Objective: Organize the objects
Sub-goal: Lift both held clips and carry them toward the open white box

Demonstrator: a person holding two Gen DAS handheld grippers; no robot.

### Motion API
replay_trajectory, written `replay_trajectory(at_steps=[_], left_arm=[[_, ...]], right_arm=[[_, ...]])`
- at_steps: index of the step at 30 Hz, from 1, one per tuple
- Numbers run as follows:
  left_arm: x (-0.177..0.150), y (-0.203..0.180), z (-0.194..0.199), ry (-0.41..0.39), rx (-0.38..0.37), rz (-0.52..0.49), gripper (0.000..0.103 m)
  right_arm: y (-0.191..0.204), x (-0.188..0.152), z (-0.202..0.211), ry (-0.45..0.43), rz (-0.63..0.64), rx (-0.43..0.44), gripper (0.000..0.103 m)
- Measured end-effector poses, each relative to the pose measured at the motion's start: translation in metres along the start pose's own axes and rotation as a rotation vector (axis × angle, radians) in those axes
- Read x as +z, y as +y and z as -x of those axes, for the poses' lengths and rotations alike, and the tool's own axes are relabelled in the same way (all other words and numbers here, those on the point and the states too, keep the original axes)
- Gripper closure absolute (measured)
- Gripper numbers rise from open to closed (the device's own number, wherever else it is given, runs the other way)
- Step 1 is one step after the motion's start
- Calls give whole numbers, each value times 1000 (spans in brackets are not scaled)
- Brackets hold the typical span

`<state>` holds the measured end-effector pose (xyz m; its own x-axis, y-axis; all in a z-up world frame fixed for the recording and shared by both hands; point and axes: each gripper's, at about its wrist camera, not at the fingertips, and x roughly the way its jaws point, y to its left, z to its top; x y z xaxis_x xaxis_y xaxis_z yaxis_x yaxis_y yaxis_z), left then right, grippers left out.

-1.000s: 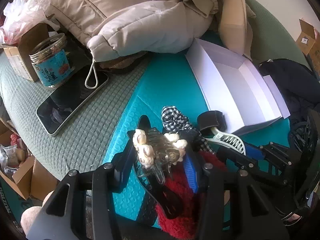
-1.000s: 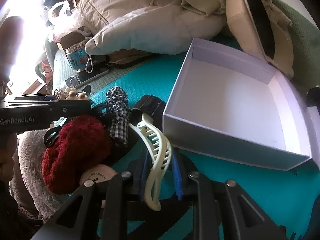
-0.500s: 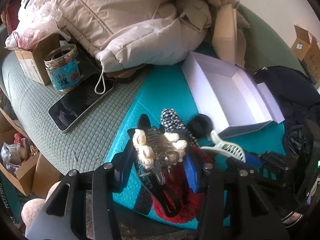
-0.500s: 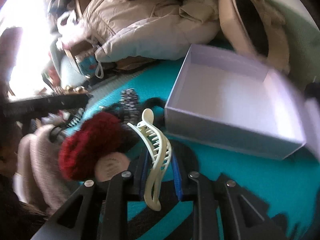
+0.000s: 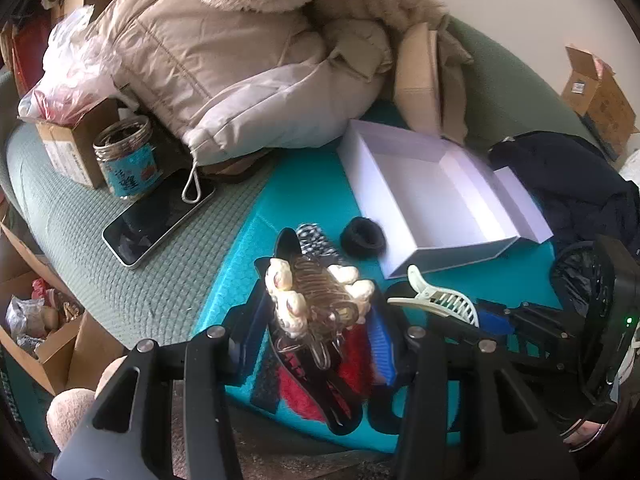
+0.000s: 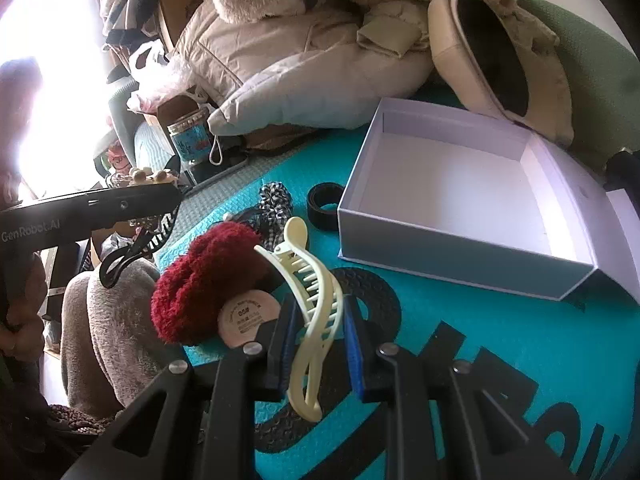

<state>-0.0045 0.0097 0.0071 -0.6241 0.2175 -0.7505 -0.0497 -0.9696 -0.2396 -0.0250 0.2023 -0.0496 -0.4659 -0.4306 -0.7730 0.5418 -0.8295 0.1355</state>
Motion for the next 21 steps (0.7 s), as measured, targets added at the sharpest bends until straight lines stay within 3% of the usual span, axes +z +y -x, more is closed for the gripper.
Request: replay_trajectory(at_steps=[11,21], left_arm=[[-5,-21,21,-42,-19,-41,59],[-13,-29,-27,38,-33,-55,59]], right_arm=[[4,-6,29,-41,14,-30,81],[0,-15,26,4,36,-49,81]])
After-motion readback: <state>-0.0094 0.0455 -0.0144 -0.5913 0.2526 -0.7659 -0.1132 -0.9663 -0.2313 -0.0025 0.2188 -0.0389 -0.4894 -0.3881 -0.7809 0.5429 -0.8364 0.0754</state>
